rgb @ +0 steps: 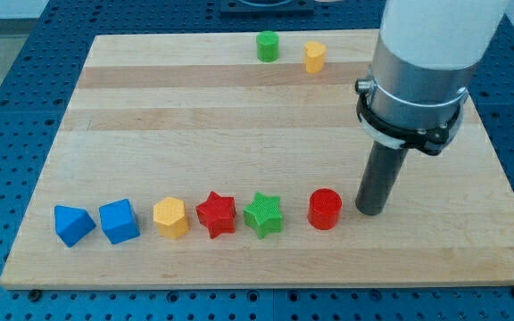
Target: Move the green circle a bit down
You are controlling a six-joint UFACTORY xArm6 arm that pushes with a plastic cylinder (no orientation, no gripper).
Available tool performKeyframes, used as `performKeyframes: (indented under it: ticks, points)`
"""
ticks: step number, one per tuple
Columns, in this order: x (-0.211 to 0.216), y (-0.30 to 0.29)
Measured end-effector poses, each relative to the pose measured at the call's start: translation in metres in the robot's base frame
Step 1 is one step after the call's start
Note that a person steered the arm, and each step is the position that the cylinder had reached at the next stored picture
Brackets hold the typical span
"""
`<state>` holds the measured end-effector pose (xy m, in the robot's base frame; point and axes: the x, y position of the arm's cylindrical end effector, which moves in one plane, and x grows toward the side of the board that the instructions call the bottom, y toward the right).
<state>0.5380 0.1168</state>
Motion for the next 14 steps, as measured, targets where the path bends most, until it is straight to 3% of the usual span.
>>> performKeyframes:
  ticks: [10, 11, 14]
  points:
    - [-0.011, -0.025]
    - [-0.048, -0.023]
    - [-0.154, -0.146]
